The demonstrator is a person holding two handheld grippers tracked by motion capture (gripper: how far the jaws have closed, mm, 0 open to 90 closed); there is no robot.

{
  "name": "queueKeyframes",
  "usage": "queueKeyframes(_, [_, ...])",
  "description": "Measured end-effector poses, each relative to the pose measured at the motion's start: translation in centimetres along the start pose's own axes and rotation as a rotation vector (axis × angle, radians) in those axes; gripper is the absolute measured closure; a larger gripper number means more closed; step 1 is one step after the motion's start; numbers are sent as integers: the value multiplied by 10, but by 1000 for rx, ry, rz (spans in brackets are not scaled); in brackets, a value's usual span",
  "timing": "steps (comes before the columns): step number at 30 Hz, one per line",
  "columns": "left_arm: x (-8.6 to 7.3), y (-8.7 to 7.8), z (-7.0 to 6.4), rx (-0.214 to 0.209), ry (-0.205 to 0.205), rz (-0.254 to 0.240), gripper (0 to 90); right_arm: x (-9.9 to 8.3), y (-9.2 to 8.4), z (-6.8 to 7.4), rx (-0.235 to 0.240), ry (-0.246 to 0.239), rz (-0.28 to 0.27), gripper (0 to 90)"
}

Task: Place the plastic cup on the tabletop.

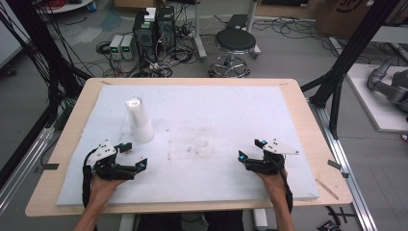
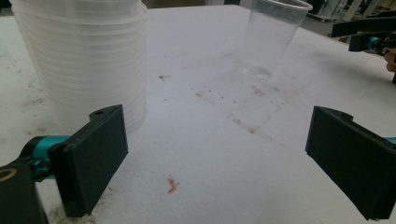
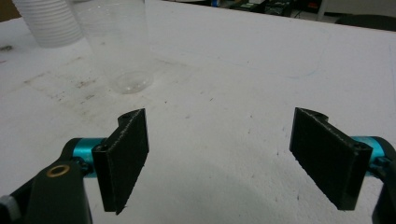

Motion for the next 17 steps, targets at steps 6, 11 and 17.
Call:
queueKeyframes(6, [0, 0, 0, 0, 4, 6, 56, -1, 2, 1, 0, -7, 17, 199])
queueKeyframes(11, [-1, 1, 1, 2, -4, 14, 56, -1, 2, 2, 2, -8, 21, 199])
queueKeyframes(17, [-1, 1, 1, 6, 1, 11, 57, -2, 3, 2, -8, -21, 28, 200])
Point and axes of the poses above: each handheld gripper's, and its own axes: y roughly forward along the jaws, x roughly out of its top, z roughly to its left, the point moved 9 cm from there along y, roughly forward along the jaws, and after that the axes turned 6 degrees about -y, right-handed, at the moved point
